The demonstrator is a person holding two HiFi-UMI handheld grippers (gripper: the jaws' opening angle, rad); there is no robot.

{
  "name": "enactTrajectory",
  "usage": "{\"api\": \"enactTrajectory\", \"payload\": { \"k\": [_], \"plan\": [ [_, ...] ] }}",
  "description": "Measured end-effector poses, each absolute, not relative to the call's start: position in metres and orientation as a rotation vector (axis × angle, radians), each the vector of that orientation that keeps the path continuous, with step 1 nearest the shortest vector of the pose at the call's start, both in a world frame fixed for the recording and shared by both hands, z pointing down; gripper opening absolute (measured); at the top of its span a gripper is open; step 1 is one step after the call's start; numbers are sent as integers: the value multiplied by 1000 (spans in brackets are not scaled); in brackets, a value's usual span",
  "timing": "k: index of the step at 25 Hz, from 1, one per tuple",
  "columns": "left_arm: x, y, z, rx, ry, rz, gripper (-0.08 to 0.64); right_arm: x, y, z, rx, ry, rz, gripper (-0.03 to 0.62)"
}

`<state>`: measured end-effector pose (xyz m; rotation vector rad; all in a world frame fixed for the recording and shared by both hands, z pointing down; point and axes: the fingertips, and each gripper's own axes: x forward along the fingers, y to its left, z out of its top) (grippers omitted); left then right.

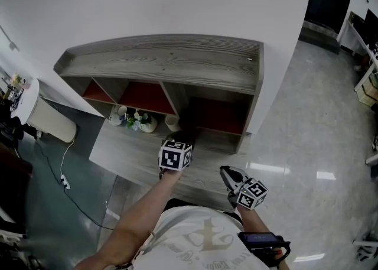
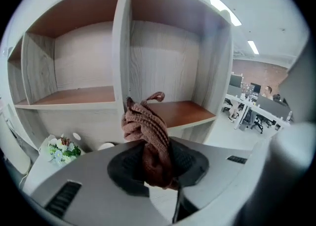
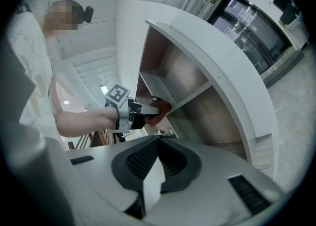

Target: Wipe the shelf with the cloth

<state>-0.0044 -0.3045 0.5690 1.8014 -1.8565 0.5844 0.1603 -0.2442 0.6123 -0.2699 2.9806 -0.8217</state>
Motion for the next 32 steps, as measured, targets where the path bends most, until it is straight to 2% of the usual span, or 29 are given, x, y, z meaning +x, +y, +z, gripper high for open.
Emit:
{"api": "enactTrajectory", "payload": {
  "k": [13,32],
  "plan": [
    [4,-246,550,1997,-1892,388,92,143,-242,610,-246,2971,-828,5],
    [-73,-205,575,2062,-1728,217,92,60,-240,598,-390,3037,-751,5]
  ]
}}
